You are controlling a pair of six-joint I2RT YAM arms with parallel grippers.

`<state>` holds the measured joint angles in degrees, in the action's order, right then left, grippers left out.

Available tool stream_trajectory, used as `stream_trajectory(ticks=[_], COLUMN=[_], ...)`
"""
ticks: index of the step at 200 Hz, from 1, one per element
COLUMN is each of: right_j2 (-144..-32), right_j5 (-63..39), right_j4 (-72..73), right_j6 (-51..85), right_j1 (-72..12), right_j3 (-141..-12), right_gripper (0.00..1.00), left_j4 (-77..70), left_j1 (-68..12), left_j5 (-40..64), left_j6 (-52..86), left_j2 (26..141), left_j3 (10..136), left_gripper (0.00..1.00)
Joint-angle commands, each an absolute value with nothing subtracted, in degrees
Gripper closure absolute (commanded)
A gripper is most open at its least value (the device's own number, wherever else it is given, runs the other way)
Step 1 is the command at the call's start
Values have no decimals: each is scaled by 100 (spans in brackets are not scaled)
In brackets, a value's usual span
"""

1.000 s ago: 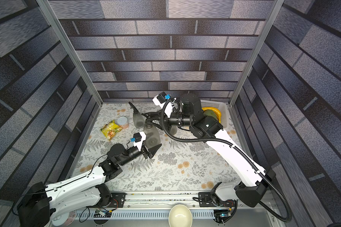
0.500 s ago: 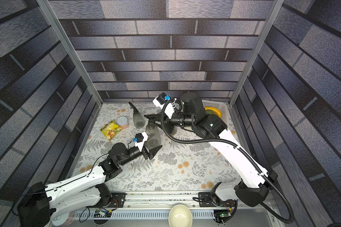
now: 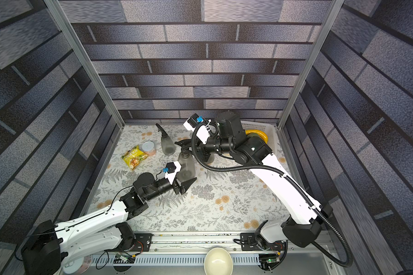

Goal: Attach spray nozzles to spray bottles
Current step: Screw the spray nozzle on the spray bottle.

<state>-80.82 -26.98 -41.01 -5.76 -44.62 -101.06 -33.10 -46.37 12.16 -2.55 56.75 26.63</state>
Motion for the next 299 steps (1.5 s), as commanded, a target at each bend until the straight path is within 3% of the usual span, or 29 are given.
stream_trajectory(ticks=[1,100,176,221,299], right_j2=[-8219,-7814,-8317,-8533,-8700], right_j5=[-2929,-1675,2642,4401,4636], right_j4=[-4633,-3261,-3771,-3074,-2575], right_j6=[-607,811,2478,2891,2439], right_j1=[-4603,-5058,-6365,-6954,-7075], right_j3=[-10112,-8238,-8982,-9097,-9551], right_gripper=[74,75,72,74,63], left_j4=[-3550,-4345,-4664,-4991,-5266], left_j1=[-4674,-4752,-5092,-5398,-5627], left_j5=[1138,232,-743,-1224,-1666], left_j6=[-272,-189,-857,-1413,-1793], left_j2=[5698,5904,6294,6701,6915], left_j3=[2949,3216,3409,3538,3110], left_gripper=[20,20,20,20,21])
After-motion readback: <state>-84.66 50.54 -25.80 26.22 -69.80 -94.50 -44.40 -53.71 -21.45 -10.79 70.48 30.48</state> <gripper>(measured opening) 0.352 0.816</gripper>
